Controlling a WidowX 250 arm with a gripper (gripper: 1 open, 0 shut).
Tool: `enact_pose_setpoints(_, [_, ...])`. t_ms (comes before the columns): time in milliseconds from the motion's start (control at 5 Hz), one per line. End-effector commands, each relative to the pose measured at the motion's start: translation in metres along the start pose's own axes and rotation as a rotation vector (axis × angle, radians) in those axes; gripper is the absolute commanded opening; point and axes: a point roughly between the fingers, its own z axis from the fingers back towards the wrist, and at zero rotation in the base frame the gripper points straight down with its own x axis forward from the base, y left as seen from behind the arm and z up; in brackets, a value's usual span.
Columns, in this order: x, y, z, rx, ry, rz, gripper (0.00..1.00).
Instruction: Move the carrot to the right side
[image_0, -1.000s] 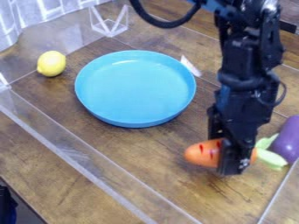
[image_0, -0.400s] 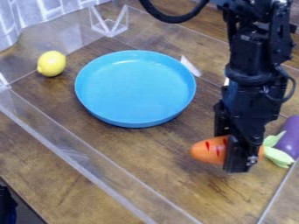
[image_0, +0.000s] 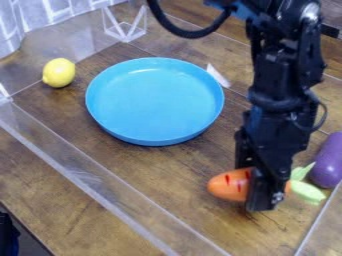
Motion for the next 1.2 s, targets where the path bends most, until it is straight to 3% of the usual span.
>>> enact_pose_setpoints(0, [-0.001,0.004,0.019,0.025,-0.057,0.039,0.00])
enact_pose_setpoints(400, [-0.011,0.008,0.019,0.015,-0.049,0.115,0.00])
enact_pose_setpoints(1000, [-0.015,0.008,0.021,0.012,-0.062,0.166,0.00])
